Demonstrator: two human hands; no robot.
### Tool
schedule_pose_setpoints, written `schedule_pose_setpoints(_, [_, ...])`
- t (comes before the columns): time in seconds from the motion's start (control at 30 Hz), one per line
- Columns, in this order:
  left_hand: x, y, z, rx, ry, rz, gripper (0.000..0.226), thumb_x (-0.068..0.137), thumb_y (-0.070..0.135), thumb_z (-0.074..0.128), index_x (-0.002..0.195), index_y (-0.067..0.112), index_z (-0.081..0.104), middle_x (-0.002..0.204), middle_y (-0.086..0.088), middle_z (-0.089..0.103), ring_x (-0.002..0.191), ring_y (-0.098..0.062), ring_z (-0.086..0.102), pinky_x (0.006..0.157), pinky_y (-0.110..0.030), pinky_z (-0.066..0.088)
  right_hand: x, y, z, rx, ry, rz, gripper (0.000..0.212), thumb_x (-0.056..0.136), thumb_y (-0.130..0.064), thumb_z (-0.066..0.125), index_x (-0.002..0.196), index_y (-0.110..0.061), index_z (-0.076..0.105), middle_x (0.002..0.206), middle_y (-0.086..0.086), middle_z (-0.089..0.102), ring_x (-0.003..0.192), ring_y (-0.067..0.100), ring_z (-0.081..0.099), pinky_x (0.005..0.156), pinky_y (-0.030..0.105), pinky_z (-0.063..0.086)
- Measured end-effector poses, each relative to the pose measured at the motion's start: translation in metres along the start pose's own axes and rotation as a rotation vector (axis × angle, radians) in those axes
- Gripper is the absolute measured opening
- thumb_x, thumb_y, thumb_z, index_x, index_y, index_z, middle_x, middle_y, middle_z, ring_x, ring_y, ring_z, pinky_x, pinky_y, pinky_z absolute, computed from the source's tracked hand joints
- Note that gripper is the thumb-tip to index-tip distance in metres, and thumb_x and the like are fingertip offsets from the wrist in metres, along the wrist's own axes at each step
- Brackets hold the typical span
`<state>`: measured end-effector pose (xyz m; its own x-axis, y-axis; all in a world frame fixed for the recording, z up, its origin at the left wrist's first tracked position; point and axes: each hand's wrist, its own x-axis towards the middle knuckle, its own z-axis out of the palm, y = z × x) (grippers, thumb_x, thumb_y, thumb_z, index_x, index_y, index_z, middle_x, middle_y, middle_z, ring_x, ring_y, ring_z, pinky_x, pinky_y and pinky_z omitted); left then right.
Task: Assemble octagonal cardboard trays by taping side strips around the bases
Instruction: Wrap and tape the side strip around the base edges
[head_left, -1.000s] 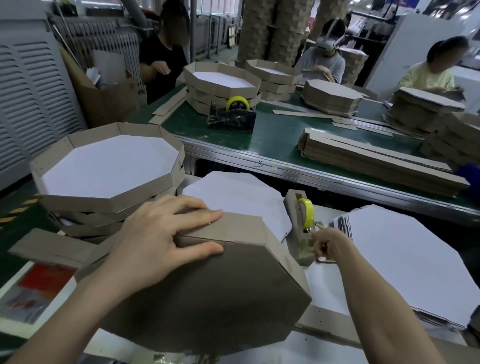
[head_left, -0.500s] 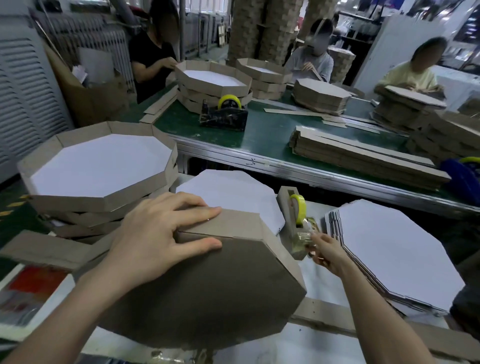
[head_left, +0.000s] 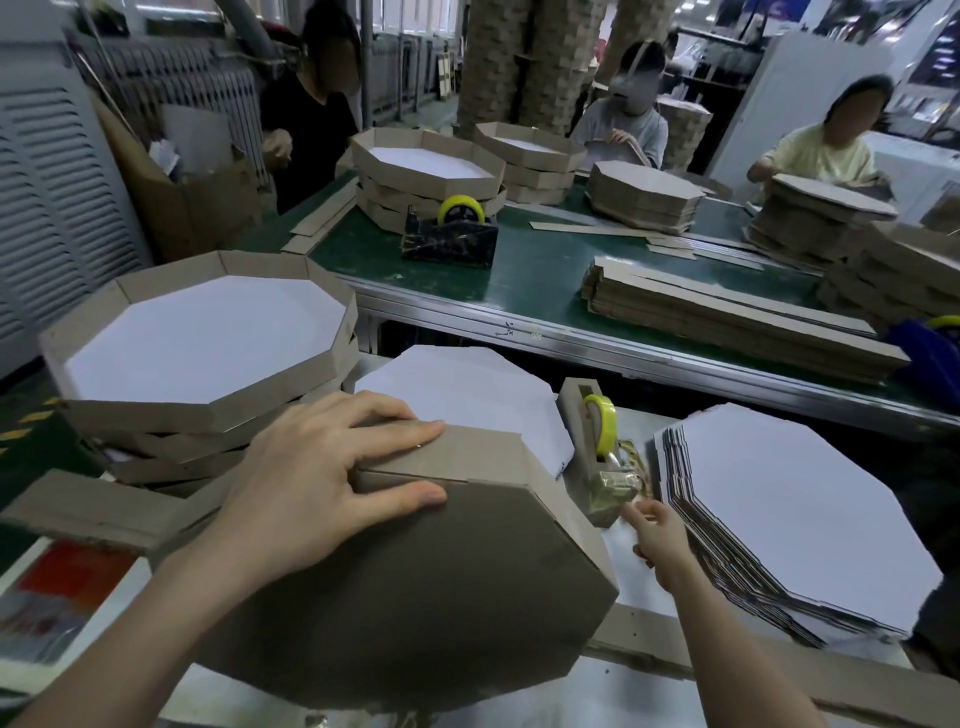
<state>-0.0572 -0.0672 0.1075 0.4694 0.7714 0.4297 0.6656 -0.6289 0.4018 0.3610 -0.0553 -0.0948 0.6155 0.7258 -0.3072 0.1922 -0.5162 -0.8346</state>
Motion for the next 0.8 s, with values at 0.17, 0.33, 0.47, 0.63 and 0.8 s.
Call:
schedule_pose_setpoints(0.17, [0.001, -0.002, 0.000, -0.015, 0.000, -0.006, 0.053, 0.078, 0.077, 0.044, 0.120, 0.050, 0.062, 0.113, 0.029, 0.058, 0.099, 0.005, 0.048, 0.074, -0.031, 0.045, -0.003, 0.017, -0.006, -0.084, 0.025, 0.010, 0.014, 0.097, -0.014, 0.061, 0.087, -0.005, 0.058, 0.067, 0.009, 0.054, 0.051, 0.018, 0.042, 0.044, 0.026, 0.033])
schedule_pose_setpoints(0.33, [0.006, 0.001, 0.001, -0.003, -0.021, 0.004, 0.053, 0.077, 0.078, 0.043, 0.119, 0.051, 0.062, 0.113, 0.030, 0.057, 0.099, 0.003, 0.049, 0.073, -0.029, 0.044, -0.025, 0.010, -0.001, -0.131, -0.104, 0.019, 0.010, 0.098, -0.024, 0.060, 0.096, -0.014, 0.063, 0.074, 0.006, 0.071, 0.051, 0.015, 0.042, 0.041, 0.023, 0.033])
schedule_pose_setpoints(0.47, [0.007, 0.000, -0.005, -0.033, -0.058, 0.003, 0.053, 0.073, 0.082, 0.038, 0.118, 0.058, 0.056, 0.109, 0.038, 0.050, 0.099, 0.009, 0.043, 0.072, -0.027, 0.039, -0.044, -0.042, 0.002, -0.111, -0.164, -0.134, 0.010, 0.098, -0.022, 0.059, 0.093, -0.016, 0.065, 0.067, 0.004, 0.057, 0.045, 0.006, 0.042, 0.041, 0.022, 0.031])
schedule_pose_setpoints(0.63, [0.007, 0.001, -0.015, 0.009, -0.118, 0.010, 0.061, 0.069, 0.085, 0.034, 0.122, 0.059, 0.050, 0.110, 0.034, 0.049, 0.093, 0.004, 0.042, 0.069, -0.022, 0.036, -0.083, -0.105, 0.001, -0.222, -0.184, -0.389, 0.006, 0.096, -0.021, 0.062, 0.098, -0.020, 0.068, 0.074, -0.002, 0.059, 0.064, 0.013, 0.053, 0.050, 0.012, 0.040])
schedule_pose_setpoints(0.8, [0.005, 0.011, -0.021, 0.080, -0.260, 0.036, 0.069, 0.069, 0.089, 0.020, 0.132, 0.064, 0.031, 0.114, 0.036, 0.039, 0.097, 0.000, 0.041, 0.071, -0.019, 0.033, -0.130, -0.150, -0.001, -0.445, -0.286, -0.491, 0.055, 0.098, -0.027, 0.061, 0.146, -0.028, 0.034, 0.059, -0.013, 0.056, 0.054, -0.001, 0.054, 0.053, 0.010, 0.039])
